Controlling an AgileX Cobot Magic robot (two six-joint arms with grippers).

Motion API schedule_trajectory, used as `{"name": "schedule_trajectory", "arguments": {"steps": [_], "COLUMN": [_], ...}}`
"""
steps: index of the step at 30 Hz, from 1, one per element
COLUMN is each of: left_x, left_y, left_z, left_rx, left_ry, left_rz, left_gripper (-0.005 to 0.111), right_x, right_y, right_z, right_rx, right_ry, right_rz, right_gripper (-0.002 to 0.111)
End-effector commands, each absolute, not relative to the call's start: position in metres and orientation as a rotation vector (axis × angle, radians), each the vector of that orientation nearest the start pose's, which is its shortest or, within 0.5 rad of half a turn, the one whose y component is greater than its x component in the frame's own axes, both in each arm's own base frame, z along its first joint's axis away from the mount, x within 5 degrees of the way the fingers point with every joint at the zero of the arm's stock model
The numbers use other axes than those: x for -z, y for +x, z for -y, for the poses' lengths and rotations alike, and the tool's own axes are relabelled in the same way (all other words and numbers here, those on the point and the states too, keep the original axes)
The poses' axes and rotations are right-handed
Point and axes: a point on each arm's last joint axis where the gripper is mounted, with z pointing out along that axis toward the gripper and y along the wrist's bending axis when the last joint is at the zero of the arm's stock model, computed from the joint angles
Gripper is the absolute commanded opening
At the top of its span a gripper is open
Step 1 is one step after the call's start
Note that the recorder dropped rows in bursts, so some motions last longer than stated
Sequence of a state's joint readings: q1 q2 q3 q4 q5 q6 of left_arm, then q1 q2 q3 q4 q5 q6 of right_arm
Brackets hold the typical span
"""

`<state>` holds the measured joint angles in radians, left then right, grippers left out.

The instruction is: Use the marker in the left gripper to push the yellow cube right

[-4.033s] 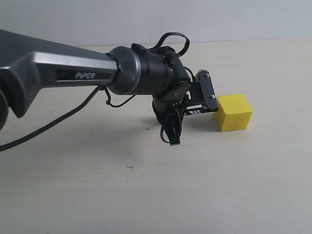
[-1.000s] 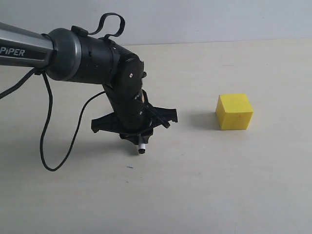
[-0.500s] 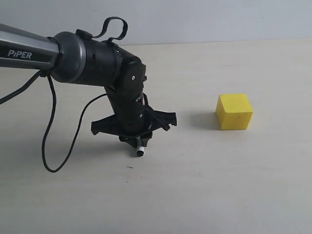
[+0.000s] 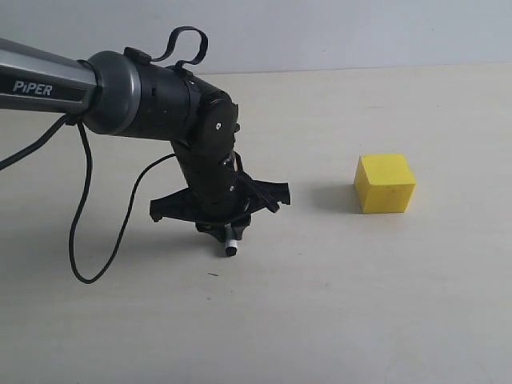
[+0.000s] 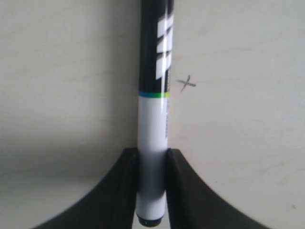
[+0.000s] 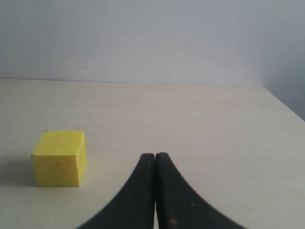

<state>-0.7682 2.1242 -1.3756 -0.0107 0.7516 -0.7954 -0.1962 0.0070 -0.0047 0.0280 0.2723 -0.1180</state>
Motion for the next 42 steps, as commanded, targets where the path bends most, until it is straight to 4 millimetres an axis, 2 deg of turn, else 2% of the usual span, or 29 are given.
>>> {"name": "schedule_trajectory", "arguments": {"steps": [1,23,26,30,33,39,42], "left_x": [-0.111,-0.111,-0.111,-0.111,-0.111,-0.116,-0.133], "left_y": [0.291,0.29,0.29,0.29,0.291,0.294,0.297], "left_z": [0.284,0.284,0.284,0.284,0.284,0.286,0.289], "left_rx": [0.177,0.178,0.178,0.179,0.188,0.238,0.294], "left_ry": [-0.086,-0.096,-0.096,-0.098,-0.068,-0.036,0.032], "left_rz": [-3.049,-3.059,-3.059,-3.06,-3.052,-3.007,-2.951], "left_gripper": [0.0,0.001,0.011,0.038,0.051,0.051,0.051], "right_x": [-0.189,-0.189,-0.189,-0.189,-0.189,-0.189,-0.189], "right_y": [0.054,0.054,0.054,0.054,0.054,0.054,0.054], "right_z": [0.01,0.01,0.01,0.01,0.01,0.01,0.01], "right_rx": [0.21,0.21,0.21,0.21,0.21,0.21,0.21], "right_ry": [0.089,0.089,0.089,0.089,0.089,0.089,0.089], "right_rz": [-1.753,-1.753,-1.753,-1.753,-1.753,-1.753,-1.753], "right_gripper": [0.0,0.0,0.0,0.0,0.0,0.0,0.0]}}
